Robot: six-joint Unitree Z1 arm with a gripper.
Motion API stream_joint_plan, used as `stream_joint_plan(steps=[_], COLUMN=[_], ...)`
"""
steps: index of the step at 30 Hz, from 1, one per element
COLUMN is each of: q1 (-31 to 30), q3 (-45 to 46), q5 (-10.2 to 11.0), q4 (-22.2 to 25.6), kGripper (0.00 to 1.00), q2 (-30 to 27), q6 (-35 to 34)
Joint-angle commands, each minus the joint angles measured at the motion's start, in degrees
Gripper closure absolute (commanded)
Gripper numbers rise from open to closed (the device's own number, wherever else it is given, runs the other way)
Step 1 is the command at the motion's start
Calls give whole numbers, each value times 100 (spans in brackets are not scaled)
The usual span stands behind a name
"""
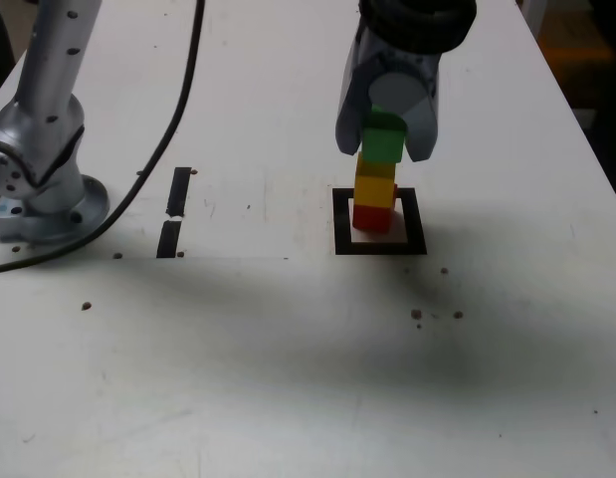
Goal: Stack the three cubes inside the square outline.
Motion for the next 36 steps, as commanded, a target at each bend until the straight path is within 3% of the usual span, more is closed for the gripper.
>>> stream_joint_plan(steps=[1, 24, 36], q1=[18, 37, 37], q3=[-28, -99, -129], q5=[-38, -244, -210], q4=[29, 276, 284], kGripper=[89, 72, 22], q2=[39, 182, 226], q6=[6, 24, 6])
